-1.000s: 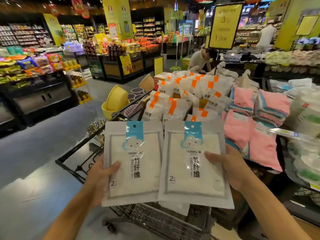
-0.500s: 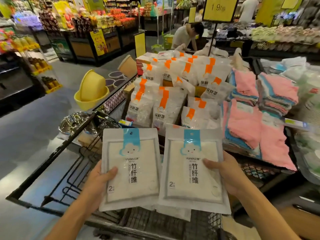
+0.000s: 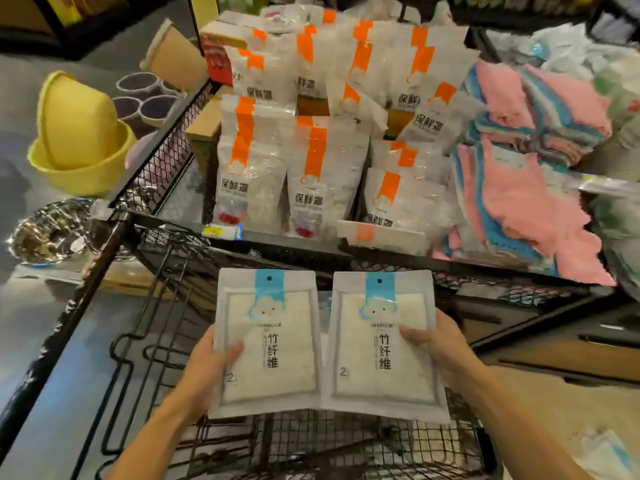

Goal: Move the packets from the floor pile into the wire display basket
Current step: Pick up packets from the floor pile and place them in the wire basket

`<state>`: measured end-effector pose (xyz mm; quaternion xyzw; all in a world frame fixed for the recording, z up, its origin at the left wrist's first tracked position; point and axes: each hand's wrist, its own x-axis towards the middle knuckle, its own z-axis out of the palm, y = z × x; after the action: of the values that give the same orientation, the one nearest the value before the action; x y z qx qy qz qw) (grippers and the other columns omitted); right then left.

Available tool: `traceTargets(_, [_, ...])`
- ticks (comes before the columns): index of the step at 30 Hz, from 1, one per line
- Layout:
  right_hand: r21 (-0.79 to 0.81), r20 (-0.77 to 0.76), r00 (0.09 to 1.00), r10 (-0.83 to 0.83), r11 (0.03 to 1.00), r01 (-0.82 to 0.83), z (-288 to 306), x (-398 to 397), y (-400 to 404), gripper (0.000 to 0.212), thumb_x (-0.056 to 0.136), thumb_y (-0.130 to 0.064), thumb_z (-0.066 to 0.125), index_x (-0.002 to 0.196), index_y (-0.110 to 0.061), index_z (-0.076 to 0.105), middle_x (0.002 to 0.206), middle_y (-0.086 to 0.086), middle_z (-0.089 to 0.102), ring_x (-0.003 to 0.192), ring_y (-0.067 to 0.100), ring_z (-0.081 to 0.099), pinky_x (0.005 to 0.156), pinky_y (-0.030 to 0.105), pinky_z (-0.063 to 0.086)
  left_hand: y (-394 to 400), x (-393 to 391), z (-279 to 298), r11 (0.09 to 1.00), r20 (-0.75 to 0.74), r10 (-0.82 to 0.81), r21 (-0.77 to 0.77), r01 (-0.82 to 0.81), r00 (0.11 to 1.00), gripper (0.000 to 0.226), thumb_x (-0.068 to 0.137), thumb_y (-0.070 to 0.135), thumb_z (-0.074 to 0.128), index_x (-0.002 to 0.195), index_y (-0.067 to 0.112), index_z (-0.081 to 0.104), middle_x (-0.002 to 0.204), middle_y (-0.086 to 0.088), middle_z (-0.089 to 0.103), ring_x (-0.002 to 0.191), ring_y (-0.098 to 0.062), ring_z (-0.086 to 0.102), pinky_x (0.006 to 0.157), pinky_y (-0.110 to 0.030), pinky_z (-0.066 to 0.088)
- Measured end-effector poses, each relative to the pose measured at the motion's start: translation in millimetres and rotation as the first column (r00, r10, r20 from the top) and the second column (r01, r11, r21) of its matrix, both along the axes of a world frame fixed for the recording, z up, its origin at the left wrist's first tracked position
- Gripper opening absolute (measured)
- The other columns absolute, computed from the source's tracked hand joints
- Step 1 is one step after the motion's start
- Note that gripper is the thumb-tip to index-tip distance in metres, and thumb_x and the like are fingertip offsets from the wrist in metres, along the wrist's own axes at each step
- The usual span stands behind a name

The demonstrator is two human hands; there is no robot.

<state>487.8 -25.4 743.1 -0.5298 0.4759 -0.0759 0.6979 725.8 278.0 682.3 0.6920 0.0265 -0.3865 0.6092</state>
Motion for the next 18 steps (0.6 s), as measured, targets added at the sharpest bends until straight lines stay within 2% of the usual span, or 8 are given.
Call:
traceTargets(5, [0.017,-0.129,0.992,-0.017,1.0,0.019,-45,26,-6,0.039,0.088,0.002,0.073,0.119,-0.02,0.063,0.108,0.008,0.078,0.093,0.027,0.078,0.078,0.052,0.064,-8,22,-64,0.995,-0.037,-0.035,0.097,0.038,0.999,0.038,0.096,0.007,0.065,0.13,0.019,0.056,0.12,-0.013,0.073,0.103,-0.033,0.073,0.088,-0.061,0.058])
traceTargets(12, [0.042,-0.254,0.967,0.03,0.999,-0.02,-117,62,-16,0.04,0.088,0.0,0.073,0.122,-0.018,0.062,0.112,0.007,0.076,0.096,0.025,0.077,0.082,0.052,0.063,-23,40,-125,0.98,-0.056,-0.045,0.194,0.055,0.997,0.035,0.096,0.01,0.067,0.128,0.02,0.058,0.117,-0.011,0.073,0.104,-0.033,0.072,0.089,-0.059,0.058])
traceTargets(14, [0.043,-0.278,0.96,0.046,0.998,-0.036,-135,70,-14,0.041,0.088,-0.001,0.074,0.122,-0.019,0.06,0.112,0.005,0.076,0.095,0.023,0.077,0.076,0.045,0.065,-26,41,-131,0.966,-0.01,-0.032,0.257,0.034,0.999,0.031,0.096,0.008,0.066,0.125,0.019,0.059,0.116,-0.011,0.072,0.103,-0.032,0.071,0.089,-0.056,0.058])
traceTargets(16, [0.03,-0.303,0.951,0.057,0.998,-0.05,-150,76,-11,0.041,0.088,-0.002,0.074,0.124,-0.017,0.06,0.115,0.006,0.074,0.099,0.022,0.075,0.077,0.042,0.065,-29,39,-134,0.951,0.085,-0.036,0.308,0.008,0.996,0.028,0.097,0.006,0.065,0.121,0.018,0.058,0.116,-0.01,0.07,0.104,-0.032,0.069,0.087,-0.051,0.058])
traceTargets(18, [-0.024,-0.335,0.941,0.051,0.998,-0.063,-160,79,-5,0.042,0.09,-0.003,0.073,0.126,-0.015,0.057,0.118,0.006,0.072,0.102,0.021,0.073,0.077,0.038,0.065,-34,34,-132,0.918,0.202,-0.07,0.397,-0.016,0.977,0.035,0.097,0.006,0.063,0.129,0.017,0.053,0.115,-0.004,0.065,0.105,-0.029,0.065,0.083,-0.042,0.054])
